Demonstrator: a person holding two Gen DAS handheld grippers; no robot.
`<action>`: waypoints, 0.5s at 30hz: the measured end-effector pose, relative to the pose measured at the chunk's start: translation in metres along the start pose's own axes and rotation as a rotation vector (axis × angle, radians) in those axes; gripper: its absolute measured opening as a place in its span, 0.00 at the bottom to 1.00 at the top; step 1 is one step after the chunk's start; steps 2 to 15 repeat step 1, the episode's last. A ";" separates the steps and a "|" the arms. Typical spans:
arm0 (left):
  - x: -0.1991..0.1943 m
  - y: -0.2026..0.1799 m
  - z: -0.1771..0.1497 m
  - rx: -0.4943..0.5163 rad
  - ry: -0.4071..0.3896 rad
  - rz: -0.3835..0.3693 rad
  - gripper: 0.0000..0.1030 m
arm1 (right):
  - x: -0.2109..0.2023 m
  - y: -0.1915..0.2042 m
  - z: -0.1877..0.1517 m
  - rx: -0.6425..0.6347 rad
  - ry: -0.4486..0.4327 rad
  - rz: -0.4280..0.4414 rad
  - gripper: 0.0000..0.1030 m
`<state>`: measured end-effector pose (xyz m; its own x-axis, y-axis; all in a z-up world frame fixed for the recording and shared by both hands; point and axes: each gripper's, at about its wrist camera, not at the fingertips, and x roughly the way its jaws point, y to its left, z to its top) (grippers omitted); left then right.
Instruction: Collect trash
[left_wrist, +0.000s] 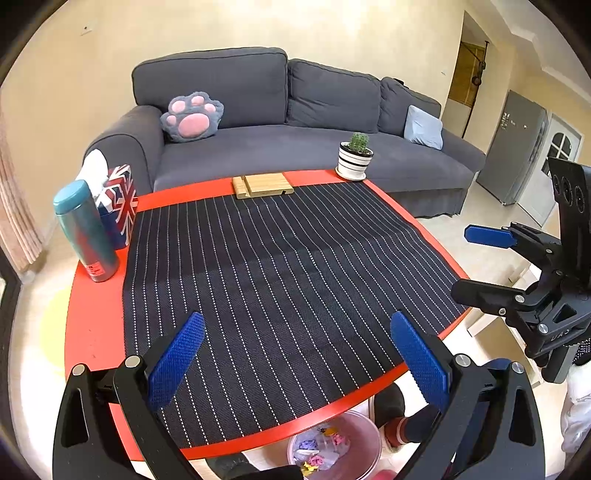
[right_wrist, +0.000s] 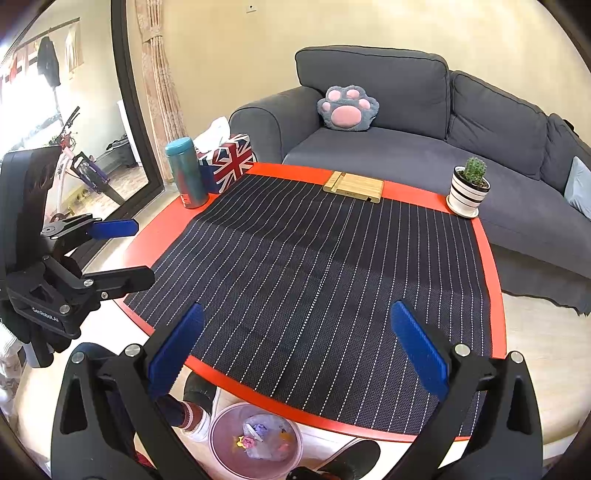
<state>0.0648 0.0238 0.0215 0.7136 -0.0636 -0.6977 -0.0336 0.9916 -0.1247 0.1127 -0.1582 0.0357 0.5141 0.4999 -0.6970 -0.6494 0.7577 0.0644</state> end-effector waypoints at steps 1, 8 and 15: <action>0.000 0.000 0.000 0.000 0.000 -0.002 0.94 | 0.000 0.000 0.000 0.001 0.000 0.000 0.96; 0.000 0.000 0.000 0.000 0.000 -0.002 0.94 | 0.000 0.000 0.000 0.001 0.000 0.000 0.96; 0.000 0.000 0.000 0.000 0.000 -0.002 0.94 | 0.000 0.000 0.000 0.001 0.000 0.000 0.96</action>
